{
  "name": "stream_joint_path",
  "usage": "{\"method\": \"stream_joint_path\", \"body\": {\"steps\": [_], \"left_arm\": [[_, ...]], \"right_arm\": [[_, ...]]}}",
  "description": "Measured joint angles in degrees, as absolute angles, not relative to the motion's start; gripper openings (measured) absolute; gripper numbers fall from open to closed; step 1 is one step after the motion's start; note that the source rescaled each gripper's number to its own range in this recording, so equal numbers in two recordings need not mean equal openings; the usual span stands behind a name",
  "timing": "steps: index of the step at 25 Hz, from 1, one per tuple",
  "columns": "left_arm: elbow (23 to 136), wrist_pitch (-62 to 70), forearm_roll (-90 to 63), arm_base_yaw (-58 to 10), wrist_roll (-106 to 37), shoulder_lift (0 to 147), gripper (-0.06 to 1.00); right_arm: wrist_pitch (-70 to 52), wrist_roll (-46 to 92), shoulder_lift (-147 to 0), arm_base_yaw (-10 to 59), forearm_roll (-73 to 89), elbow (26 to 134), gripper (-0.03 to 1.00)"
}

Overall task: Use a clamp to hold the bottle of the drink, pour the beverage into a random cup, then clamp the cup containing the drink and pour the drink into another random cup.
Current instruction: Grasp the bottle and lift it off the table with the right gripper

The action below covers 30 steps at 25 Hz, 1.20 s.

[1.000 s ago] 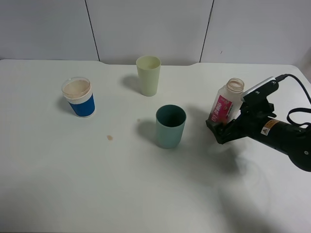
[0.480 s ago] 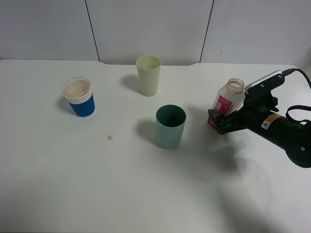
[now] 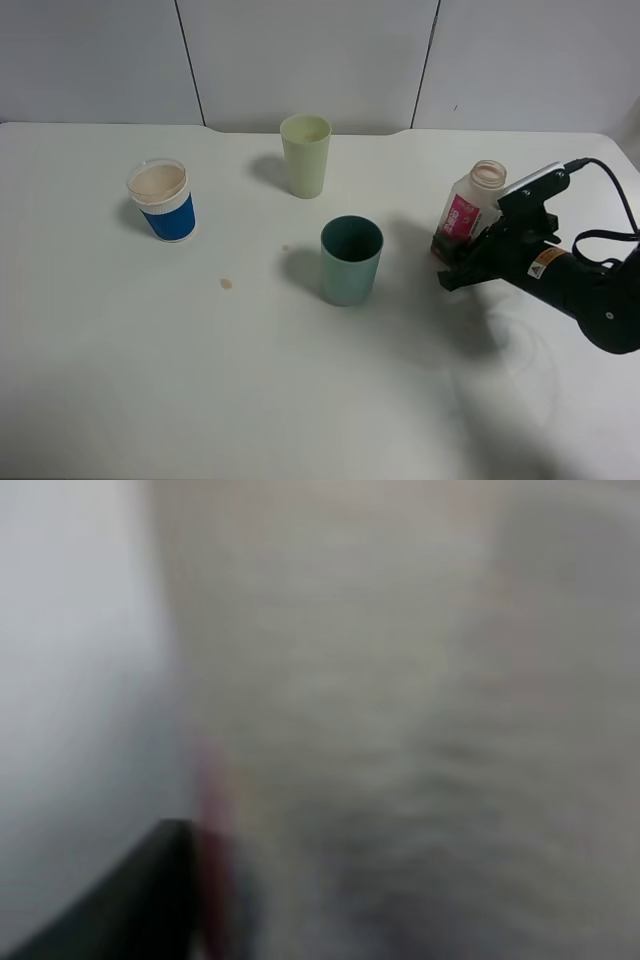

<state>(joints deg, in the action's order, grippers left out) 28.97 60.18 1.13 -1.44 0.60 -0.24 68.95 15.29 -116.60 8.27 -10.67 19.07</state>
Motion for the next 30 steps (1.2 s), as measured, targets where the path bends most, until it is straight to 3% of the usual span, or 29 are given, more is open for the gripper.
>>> {"method": "stream_joint_path", "body": {"steps": [2,3,30], "left_arm": [[28.97,60.18,1.13,-1.44,0.60,-0.24,0.94],[28.97,60.18,1.13,-1.44,0.60,-0.24,0.94],[28.97,60.18,1.13,-1.44,0.60,-0.24,0.94]], "right_arm": [[69.17,15.29,-116.60,8.27,-10.49,19.07,0.06],[69.28,15.29,-116.60,8.27,-10.50,19.07,0.02],[69.32,11.99,-116.60,8.27,-7.01,19.07,0.02]]}}
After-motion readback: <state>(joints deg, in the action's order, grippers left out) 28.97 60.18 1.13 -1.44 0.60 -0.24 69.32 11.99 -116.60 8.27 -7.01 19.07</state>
